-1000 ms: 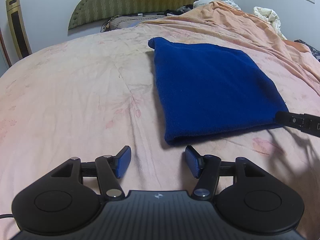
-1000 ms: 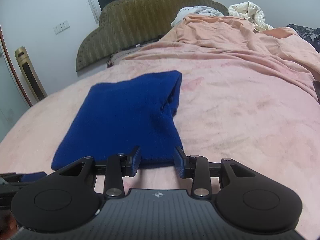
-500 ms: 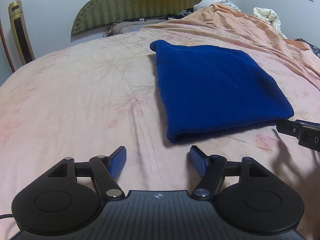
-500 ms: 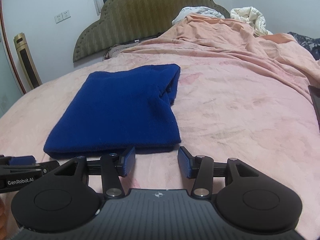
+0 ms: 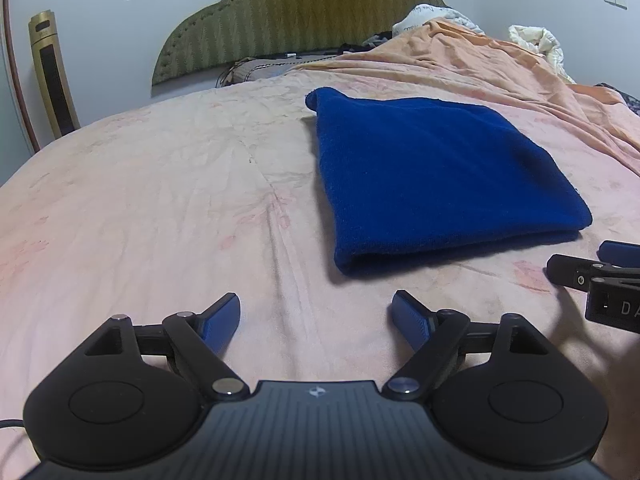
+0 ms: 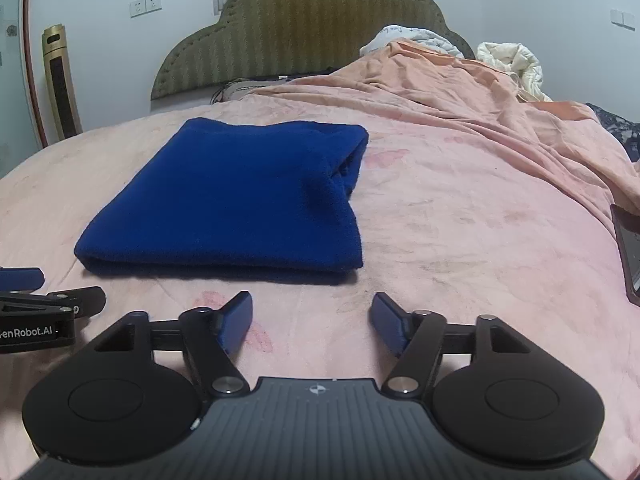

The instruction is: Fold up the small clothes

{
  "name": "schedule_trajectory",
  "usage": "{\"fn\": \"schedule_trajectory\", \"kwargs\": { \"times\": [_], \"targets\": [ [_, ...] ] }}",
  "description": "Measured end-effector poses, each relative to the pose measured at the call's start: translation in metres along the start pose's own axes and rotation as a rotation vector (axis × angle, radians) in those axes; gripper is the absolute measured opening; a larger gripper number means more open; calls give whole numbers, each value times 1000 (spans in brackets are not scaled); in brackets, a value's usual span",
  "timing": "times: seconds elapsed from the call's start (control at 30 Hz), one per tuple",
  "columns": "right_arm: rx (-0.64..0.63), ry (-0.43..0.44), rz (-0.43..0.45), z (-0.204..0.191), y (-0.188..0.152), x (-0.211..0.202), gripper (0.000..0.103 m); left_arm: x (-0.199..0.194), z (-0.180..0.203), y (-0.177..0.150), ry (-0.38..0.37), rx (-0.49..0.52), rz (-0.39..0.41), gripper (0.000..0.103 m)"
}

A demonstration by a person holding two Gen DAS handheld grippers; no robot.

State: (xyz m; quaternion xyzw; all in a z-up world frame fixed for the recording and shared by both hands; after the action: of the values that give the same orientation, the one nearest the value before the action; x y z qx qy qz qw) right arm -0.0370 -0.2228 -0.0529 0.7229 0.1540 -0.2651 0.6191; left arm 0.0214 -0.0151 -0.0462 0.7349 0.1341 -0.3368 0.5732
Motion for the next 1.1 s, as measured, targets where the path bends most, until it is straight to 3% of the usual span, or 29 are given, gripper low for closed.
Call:
{"fn": "schedule_trajectory", "kwargs": {
  "times": [0.43,0.87,1.1],
  "targets": [
    [-2,20,-4,0,-2,0,83,2,-3,-2,10,-22,4,91],
    [-8,22,-22,-5,-3,0,103,3,-6,-3,11,-37,2,94],
    [-28,3,-43,-8,-5,2,103,5,-7,-4,13,-51,-7,99]
  ]
}}
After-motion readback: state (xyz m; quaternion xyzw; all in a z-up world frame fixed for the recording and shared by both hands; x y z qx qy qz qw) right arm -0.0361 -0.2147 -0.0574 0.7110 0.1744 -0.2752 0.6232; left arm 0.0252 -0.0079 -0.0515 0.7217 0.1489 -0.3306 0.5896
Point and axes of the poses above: each gripper's, at about its wrist camera, not at the fingertips, and x roughly the way its jaws point, z to its right, y to its top, the point moved 4 cm from there along x, roughly the way its jaws point, and after that the axes turned 4 degrees about x, right-handed, at the moved point
